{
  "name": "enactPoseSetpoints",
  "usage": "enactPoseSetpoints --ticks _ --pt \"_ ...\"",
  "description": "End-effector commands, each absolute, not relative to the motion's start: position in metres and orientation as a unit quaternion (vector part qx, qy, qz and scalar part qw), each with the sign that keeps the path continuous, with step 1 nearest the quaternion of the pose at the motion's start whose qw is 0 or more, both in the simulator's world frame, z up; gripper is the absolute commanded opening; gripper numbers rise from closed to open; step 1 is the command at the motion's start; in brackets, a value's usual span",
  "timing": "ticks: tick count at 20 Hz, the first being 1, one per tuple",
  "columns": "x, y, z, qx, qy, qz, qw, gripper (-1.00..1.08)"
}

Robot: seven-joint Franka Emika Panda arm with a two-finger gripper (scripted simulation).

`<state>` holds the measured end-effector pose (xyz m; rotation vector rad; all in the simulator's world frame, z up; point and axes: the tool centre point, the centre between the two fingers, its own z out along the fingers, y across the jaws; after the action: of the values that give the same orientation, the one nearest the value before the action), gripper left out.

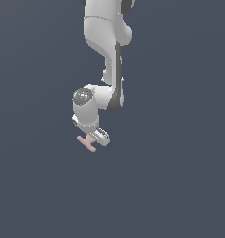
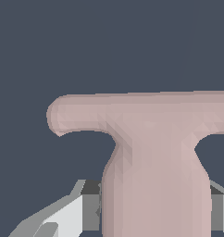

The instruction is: Pick up the object and move it to a goal position.

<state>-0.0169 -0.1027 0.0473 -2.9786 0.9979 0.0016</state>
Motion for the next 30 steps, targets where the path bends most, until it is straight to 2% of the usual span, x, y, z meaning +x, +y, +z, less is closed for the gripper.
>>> enactPoseSetpoints --ticks 1,18,24,30 --pt "-0.015 -0.108 0.065 -0.948 0.318 0.0 0.0 -1.0" --pt "0.002 -0.161 0.229 -0.948 0.318 0.0 0.0 -1.0" --pt "0.007 -0.171 0.262 -0.948 0.318 0.0 0.0 -1.0" --pt "0.01 -0.175 0.274 -0.948 0.318 0.0 0.0 -1.0"
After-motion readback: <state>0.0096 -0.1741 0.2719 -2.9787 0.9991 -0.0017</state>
